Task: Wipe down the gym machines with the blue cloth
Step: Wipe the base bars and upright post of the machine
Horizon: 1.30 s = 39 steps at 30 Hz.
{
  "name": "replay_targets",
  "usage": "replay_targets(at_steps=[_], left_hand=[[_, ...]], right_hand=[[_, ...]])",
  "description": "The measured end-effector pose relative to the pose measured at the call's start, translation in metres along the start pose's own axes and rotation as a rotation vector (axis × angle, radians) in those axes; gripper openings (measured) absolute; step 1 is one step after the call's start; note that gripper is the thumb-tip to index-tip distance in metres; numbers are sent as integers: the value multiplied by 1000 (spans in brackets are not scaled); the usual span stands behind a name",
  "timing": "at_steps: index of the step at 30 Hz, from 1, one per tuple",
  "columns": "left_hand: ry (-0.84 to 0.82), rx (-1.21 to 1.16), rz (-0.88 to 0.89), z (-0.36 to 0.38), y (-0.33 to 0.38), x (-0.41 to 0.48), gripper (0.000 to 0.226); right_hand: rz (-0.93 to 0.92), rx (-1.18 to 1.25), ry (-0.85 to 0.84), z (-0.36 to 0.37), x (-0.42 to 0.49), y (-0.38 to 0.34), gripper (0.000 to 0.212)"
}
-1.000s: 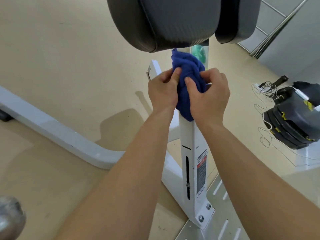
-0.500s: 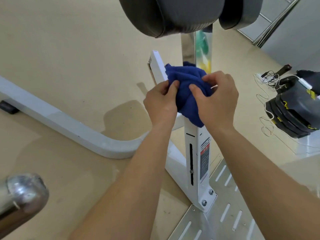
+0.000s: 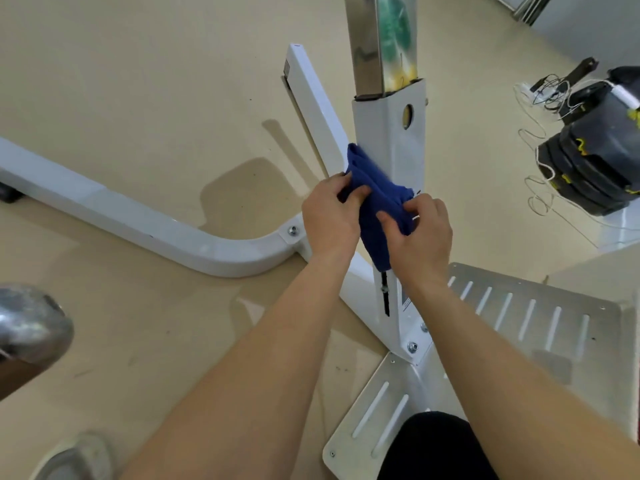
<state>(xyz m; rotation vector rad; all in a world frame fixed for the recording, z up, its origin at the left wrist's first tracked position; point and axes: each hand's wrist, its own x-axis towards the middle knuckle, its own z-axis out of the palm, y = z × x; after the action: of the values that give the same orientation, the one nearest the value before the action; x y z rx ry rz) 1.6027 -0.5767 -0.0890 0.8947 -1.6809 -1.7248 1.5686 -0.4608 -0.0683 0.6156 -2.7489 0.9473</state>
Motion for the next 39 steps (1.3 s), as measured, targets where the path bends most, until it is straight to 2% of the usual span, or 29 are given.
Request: replay_targets(at_steps=[7, 11, 17, 27, 33, 39], left_hand=[[154, -117, -48, 2, 26, 15, 10], [58, -71, -121, 9, 5, 3, 12], [-86, 3, -232, 22, -46, -26, 6], [-264, 143, -287, 35, -99, -58, 5], [-124, -12, -270, 34, -88, -46, 15], [-218, 79, -280, 40, -113, -52, 9]], right_hand=[[-94, 85, 63, -7, 36, -50, 23], [-121, 24, 11, -5, 21, -18, 25], [-61, -68, -90, -1, -10, 43, 28], [85, -129, -239, 6, -55, 99, 26], [-3, -22, -83, 7, -32, 75, 28], [14, -43, -160, 10, -52, 111, 32]])
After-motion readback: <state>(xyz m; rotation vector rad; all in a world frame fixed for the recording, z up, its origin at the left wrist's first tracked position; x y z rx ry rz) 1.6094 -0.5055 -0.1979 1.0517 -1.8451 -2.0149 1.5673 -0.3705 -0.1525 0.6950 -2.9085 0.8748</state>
